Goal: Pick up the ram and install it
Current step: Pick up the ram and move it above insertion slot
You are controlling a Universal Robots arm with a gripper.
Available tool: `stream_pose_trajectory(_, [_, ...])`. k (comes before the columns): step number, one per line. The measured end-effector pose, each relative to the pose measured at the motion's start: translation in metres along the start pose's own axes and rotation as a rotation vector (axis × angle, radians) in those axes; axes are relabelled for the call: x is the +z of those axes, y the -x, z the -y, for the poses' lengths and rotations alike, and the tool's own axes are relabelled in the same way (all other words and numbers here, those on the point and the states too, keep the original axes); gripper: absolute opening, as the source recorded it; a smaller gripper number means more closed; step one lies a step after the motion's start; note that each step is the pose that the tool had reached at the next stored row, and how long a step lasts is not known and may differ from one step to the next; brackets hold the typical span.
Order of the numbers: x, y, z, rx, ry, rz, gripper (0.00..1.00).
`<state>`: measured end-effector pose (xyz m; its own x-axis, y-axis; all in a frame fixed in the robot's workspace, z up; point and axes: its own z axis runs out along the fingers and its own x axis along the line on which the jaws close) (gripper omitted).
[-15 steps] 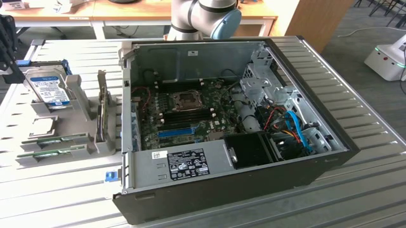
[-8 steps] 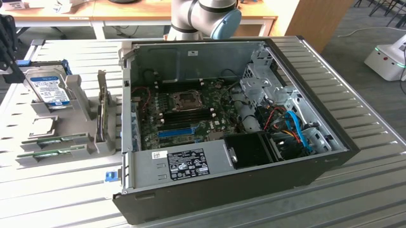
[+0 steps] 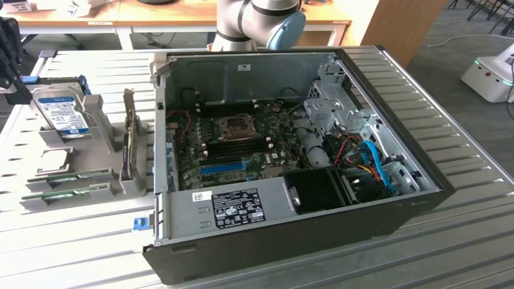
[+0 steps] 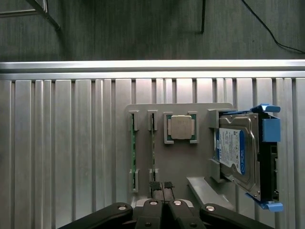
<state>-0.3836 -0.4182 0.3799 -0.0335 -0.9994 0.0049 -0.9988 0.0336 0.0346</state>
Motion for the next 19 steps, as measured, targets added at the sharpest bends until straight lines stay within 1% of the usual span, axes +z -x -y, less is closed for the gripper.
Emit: stream_pose_trajectory(19, [-0.0001,0.0000,0.0007,-0.025,0.0000,0.0015,0.10])
